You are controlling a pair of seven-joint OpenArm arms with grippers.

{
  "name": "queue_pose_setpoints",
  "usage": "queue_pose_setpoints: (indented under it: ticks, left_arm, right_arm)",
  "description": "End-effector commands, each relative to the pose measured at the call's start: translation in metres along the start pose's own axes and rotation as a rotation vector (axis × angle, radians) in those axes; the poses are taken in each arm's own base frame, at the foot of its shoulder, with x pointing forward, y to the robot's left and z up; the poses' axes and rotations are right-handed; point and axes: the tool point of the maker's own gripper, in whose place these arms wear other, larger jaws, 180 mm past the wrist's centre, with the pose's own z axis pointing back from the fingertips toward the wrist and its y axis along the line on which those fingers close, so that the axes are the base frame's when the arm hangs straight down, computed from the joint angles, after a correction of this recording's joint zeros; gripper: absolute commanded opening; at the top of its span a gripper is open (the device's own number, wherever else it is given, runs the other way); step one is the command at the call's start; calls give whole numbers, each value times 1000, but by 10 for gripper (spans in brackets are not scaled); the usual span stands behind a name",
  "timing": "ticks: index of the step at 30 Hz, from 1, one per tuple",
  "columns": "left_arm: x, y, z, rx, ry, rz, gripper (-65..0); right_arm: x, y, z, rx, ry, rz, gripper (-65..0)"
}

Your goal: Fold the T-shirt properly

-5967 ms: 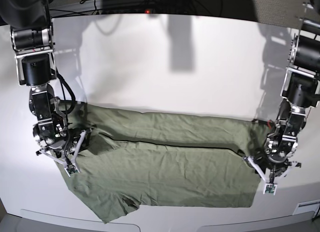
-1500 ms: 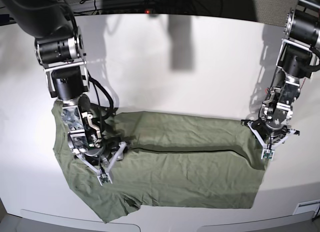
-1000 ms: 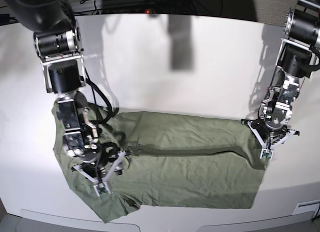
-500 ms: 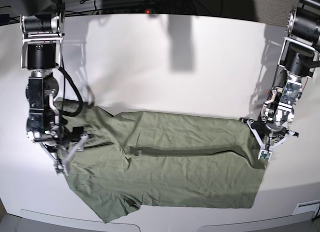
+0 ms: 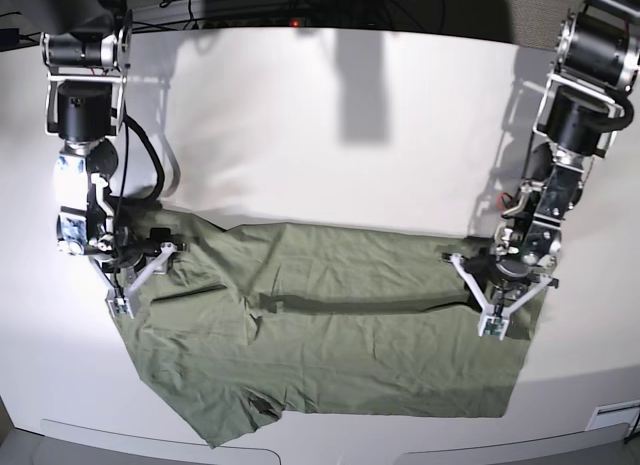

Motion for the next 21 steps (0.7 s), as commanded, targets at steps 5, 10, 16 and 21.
queue_pose_setpoints:
  ticks: [5,10,16,21]
  left_arm:
    - [-19,16,-8,26,52,-3,-491]
    - [-60,25,-9,46,141,-10,-491]
    - [-95,17,-2,31,198,-16,-491]
    - [-118,6,8,6,237,-25,-491]
  right_arm:
    - [14,8,5,73,-25,44,-379]
    - [8,13,5,102,-11,45,-379]
    - [-27,10,4,104,56,56,-380]
    - [-64,1,13,88,99,81,-381]
